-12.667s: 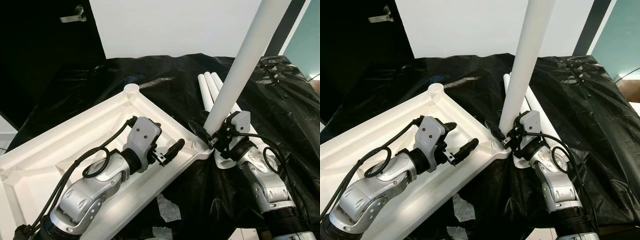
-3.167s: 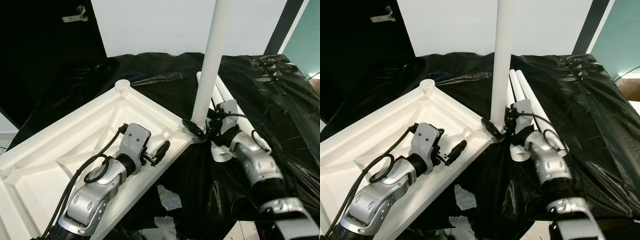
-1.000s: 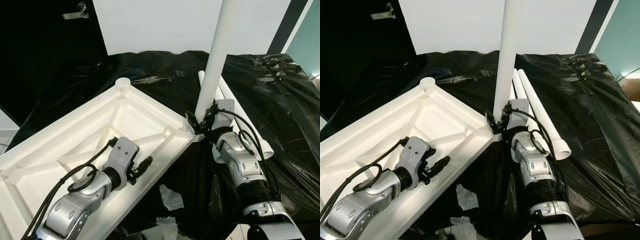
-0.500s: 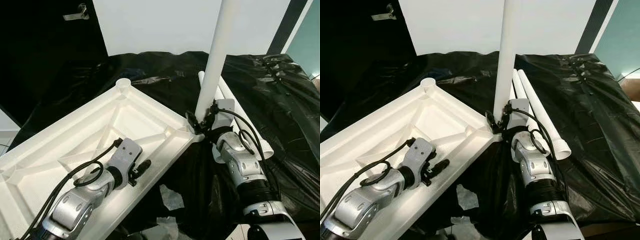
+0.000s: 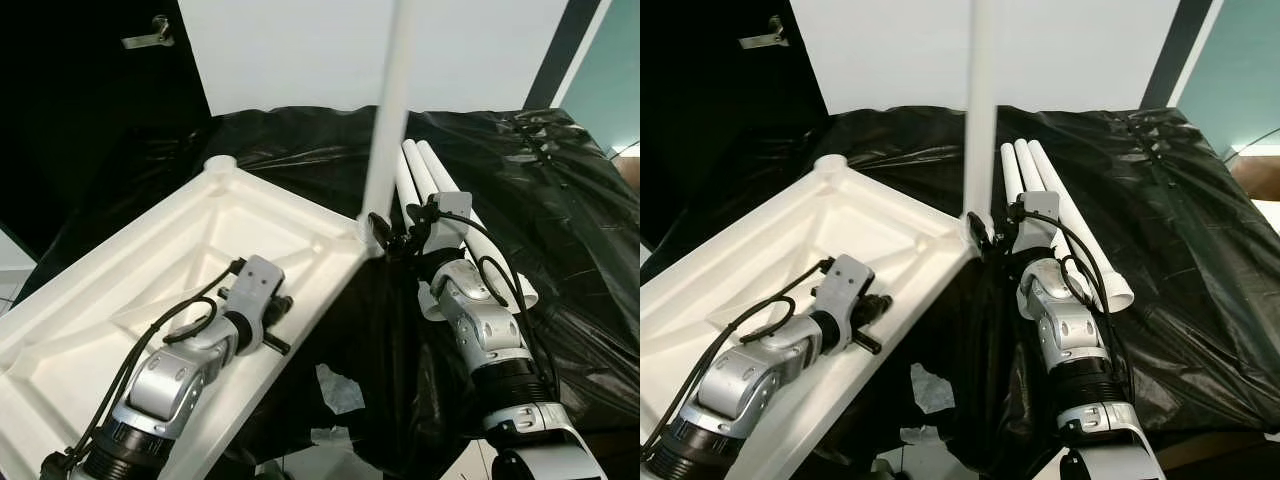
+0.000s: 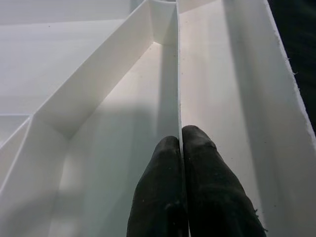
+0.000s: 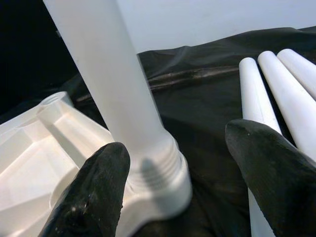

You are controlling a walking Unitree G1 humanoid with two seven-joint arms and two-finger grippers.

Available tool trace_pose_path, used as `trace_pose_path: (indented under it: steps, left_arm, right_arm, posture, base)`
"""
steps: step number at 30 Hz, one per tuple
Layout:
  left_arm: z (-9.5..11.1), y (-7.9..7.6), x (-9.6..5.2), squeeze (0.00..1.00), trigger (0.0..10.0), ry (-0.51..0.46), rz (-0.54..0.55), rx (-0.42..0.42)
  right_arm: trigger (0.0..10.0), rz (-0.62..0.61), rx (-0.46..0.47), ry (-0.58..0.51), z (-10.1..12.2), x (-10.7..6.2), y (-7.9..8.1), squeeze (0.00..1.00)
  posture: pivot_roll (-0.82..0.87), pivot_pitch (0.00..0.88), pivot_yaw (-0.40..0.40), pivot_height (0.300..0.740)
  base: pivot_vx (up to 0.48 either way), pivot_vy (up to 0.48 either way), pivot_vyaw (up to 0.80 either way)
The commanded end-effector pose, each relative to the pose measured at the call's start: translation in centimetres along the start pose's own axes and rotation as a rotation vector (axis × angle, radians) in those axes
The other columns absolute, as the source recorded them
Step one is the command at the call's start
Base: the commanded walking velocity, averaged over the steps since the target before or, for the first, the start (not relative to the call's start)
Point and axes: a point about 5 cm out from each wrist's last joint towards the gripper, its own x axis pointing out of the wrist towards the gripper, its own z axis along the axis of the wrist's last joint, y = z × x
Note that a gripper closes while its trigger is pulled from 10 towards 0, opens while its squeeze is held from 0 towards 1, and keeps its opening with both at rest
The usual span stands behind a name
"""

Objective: Building children table

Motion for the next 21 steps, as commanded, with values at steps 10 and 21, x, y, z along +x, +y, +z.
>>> trace_pose_path:
  steps: [10,21]
  left_arm:
    - [2.7,1.7,2.4,0.0,3.7,-0.081,0.34,-0.008]
    - [4.7,-0.4,1.6,0.0,10.0,-0.178,0.108,0.024]
  right_arm:
    - [10.0,0.009,0.028,0.015,-0.4,-0.1,0.4,0.0]
    - [10.0,0.045,0.034,0.05,-1.1,-0.2,0.9,0.0]
  posture:
    - [0.1,0.053,0.028,0.74]
    - [0.1,0.054,0.04,0.74]
  base:
    - [0.0,0.0,0.0]
    - [0.0,0.0,0.0]
